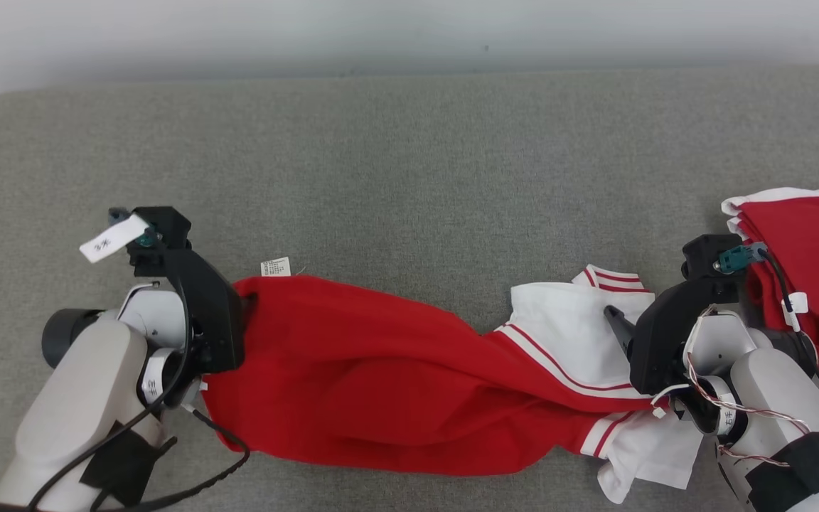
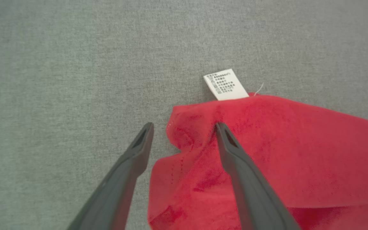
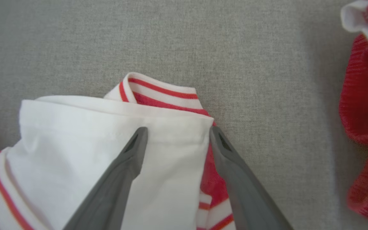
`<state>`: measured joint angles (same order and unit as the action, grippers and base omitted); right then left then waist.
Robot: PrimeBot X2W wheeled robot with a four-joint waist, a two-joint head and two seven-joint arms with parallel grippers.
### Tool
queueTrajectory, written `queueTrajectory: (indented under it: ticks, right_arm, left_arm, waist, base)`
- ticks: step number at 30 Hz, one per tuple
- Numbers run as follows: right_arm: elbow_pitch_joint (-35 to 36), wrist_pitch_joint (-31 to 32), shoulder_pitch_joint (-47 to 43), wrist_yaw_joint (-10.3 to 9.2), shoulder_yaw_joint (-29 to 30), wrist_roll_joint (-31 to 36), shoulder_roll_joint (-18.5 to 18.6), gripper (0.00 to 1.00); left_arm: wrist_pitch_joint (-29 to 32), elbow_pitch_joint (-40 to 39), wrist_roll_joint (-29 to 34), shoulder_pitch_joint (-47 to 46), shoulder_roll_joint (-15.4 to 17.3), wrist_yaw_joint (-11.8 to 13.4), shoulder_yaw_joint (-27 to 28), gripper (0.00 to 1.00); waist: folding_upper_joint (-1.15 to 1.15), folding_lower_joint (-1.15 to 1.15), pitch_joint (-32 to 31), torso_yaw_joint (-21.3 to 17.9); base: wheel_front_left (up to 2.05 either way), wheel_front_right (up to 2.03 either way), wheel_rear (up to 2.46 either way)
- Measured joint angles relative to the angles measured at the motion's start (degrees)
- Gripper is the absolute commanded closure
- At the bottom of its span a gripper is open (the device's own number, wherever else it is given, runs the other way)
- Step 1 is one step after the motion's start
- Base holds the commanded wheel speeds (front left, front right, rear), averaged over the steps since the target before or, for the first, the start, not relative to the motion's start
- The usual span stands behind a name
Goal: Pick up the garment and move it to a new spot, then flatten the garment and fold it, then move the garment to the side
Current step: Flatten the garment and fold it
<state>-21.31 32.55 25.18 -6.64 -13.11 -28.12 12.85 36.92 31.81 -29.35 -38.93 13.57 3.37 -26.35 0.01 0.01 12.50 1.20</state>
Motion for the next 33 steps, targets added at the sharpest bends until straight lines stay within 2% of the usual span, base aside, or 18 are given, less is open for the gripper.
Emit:
queueTrajectory:
  ticks: [9,10,11,13,14,15,16,19,21,22,23,24,31,32,33]
  right_arm:
    - [-1.2,3.5,1.4,-0.2,-0.1,0.0,-0.4,0.0]
    - [-1.3,3.8,1.4,-0.27,-0.1,-0.1,-0.4,0.04]
    - [-1.5,3.9,1.4,-0.35,-0.1,-0.1,-0.5,0.17]
    - [-1.8,4.4,1.4,-0.35,-0.1,-0.1,-0.6,0.56]
    - [-2.0,4.4,1.4,-0.35,-0.1,-0.1,-0.6,0.67]
    - [-2.1,4.5,1.4,-0.35,-0.1,-0.1,-0.6,0.87]
    - [-2.1,4.7,1.4,-0.35,-0.2,-0.1,-0.7,1.0]
    - [-2.3,4.7,1.4,-0.35,-0.3,0.0,-0.7,1.0]
    - [-2.4,4.8,1.4,-0.35,-0.4,0.1,-0.7,0.84]
    - [-2.5,4.8,1.4,-0.35,-0.5,0.2,-0.7,0.1]
    - [-2.5,4.8,1.4,-0.35,-0.5,0.2,-0.7,0.0]
    - [-2.6,4.8,1.3,-0.35,-0.5,0.3,-0.6,0.0]
    - [-2.4,4.8,0.8,-0.42,-0.5,0.5,-0.5,0.0]
    - [-2.4,4.9,0.8,-0.42,-0.5,0.5,-0.6,0.05]
    - [-2.4,4.9,0.7,-0.42,-0.6,0.5,-0.6,0.44]
  left_arm:
    - [4.5,6.1,2.2,-3.6,-1.2,0.8,-1.8,0.0]
    - [4.7,6.5,2.2,-3.6,-1.3,0.8,-1.9,0.0]
    - [5.0,6.8,2.2,-3.7,-1.4,0.8,-2.0,0.0]
    - [5.4,7.7,2.2,-4.2,-1.8,0.7,-2.2,0.0]
    - [5.5,8.2,2.3,-4.7,-2.0,0.6,-2.5,0.15]
    - [5.7,8.5,2.3,-4.9,-2.1,0.5,-2.6,0.38]
    - [5.7,9.1,2.3,-4.9,-2.3,0.1,-2.8,1.0]
    - [5.5,10.0,2.3,-5.0,-2.7,-0.4,-3.0,1.0]
    - [5.4,10.5,2.3,-5.0,-2.8,-0.5,-3.0,1.0]
    - [5.3,10.8,2.3,-5.0,-2.9,-0.7,-3.0,0.83]
    - [5.3,10.8,2.3,-5.0,-2.9,-0.7,-3.0,0.31]
    - [5.0,11.0,2.3,-5.0,-2.9,-0.9,-3.0,0.0]
    - [3.8,12.0,2.3,-5.0,-3.0,-1.4,-3.0,0.0]
    - [3.6,12.2,2.3,-5.0,-3.1,-1.4,-3.0,0.0]
    - [3.4,12.3,2.3,-5.0,-3.1,-1.5,-3.0,0.0]
  waist:
    - [0.0,-0.01,2.4,0.0]
    - [-0.01,-0.01,2.3,0.0]
    - [-0.01,-0.02,2.3,0.1]
    - [-0.01,-0.02,2.2,0.2]
    - [0.0,-0.01,2.1,0.2]
    - [0.0,-0.01,1.9,0.3]
    - [-0.01,-0.01,1.6,0.5]
    - [0.0,-0.01,1.0,0.6]
    - [-0.01,-0.01,0.5,0.6]
    - [-0.01,-0.01,0.3,0.6]
    - [-0.01,-0.01,0.3,0.6]
    - [0.0,-0.01,0.1,0.6]
    - [0.0,-0.01,-0.5,0.4]
    - [0.0,-0.01,-0.6,0.4]
    - [0.0,-0.02,-0.6,0.3]
  base:
    - [0.0,0.0,0.0]
    - [0.0,0.0,0.0]
    - [0.0,0.0,0.0]
    - [0.0,0.0,0.0]
    - [0.0,0.0,0.0]
    - [0.0,0.0,0.0]
    - [0.0,0.0,0.0]
    - [0.0,0.0,0.0]
    - [0.0,0.0,0.0]
    - [0.0,0.0,0.0]
    - [0.0,0.0,0.0]
    - [0.0,0.0,0.0]
    - [0.0,0.0,0.0]
    - [0.0,0.0,0.0]
    - [0.0,0.0,0.0]
